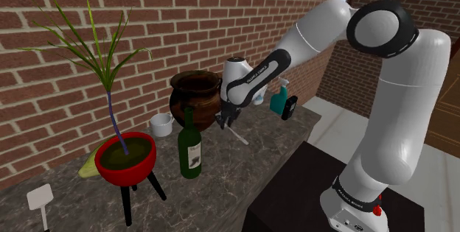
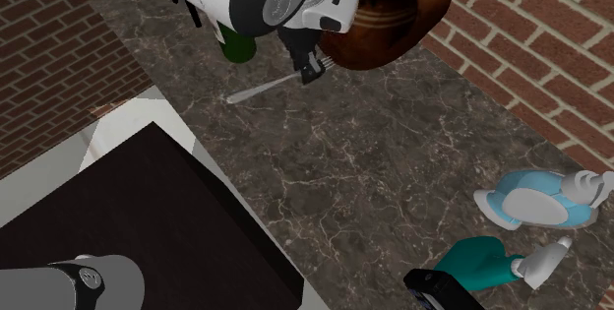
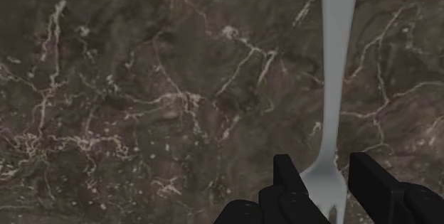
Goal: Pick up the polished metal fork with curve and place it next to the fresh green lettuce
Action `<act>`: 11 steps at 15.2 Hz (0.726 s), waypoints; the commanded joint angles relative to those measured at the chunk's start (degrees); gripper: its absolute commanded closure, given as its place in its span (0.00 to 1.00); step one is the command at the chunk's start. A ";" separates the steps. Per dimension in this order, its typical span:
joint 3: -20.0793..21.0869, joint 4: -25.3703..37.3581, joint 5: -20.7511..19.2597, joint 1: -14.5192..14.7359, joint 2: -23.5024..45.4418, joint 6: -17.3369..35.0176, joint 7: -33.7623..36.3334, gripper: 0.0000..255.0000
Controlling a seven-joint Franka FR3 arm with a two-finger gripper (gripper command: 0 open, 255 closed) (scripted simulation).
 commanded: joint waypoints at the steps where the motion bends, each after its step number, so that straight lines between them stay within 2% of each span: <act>1: 0.08 0.44 0.27 -0.14 -1.07 -1.49 -0.28 1.00; 11: 0.46 1.89 1.49 -0.41 -6.78 -8.60 -1.13 1.00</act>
